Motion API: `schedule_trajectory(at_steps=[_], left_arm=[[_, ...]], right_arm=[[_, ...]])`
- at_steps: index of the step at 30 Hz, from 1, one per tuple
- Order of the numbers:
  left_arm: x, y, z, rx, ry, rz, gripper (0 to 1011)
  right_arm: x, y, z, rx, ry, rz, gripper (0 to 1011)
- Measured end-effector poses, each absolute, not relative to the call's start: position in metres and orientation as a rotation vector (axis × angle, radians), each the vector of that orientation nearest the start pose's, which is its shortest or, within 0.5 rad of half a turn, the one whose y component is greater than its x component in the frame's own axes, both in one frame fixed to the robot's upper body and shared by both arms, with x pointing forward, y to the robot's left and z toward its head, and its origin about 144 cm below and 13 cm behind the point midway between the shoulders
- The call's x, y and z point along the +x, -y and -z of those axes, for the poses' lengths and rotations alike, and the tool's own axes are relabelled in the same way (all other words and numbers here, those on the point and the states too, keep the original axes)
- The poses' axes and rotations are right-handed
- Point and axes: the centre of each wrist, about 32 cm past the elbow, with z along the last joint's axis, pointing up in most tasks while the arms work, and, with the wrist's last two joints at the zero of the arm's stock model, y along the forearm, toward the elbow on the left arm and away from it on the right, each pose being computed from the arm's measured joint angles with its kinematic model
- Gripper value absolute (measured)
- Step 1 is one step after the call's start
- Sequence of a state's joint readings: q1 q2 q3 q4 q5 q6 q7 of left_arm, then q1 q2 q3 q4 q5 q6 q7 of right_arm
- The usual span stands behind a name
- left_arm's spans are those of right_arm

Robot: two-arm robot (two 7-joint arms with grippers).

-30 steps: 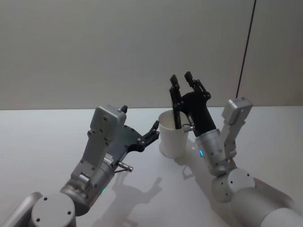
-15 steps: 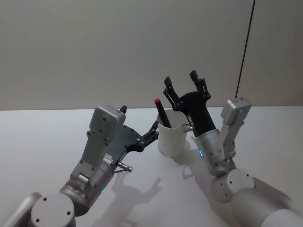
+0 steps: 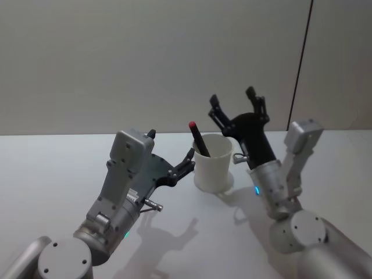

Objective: Place the pen into the pen holder.

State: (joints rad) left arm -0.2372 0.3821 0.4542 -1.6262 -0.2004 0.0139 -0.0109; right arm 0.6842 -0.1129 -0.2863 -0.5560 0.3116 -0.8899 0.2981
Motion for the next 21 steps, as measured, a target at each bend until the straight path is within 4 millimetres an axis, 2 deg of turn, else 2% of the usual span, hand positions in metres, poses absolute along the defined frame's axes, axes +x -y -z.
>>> schedule_trajectory(at_steps=[11, 21], left_arm=[[0.492, -0.198, -1.204, 0.061, 0.268, -1.124, 1003], [0.492, -0.198, -1.204, 0.061, 0.268, -1.124, 1003]], right_arm=[[0.588, 0.142, -1.136, 0.511, 0.267, 1.14, 1002], [0.565, 0.173, -1.15, 0.456, 0.227, 1.181, 1002]])
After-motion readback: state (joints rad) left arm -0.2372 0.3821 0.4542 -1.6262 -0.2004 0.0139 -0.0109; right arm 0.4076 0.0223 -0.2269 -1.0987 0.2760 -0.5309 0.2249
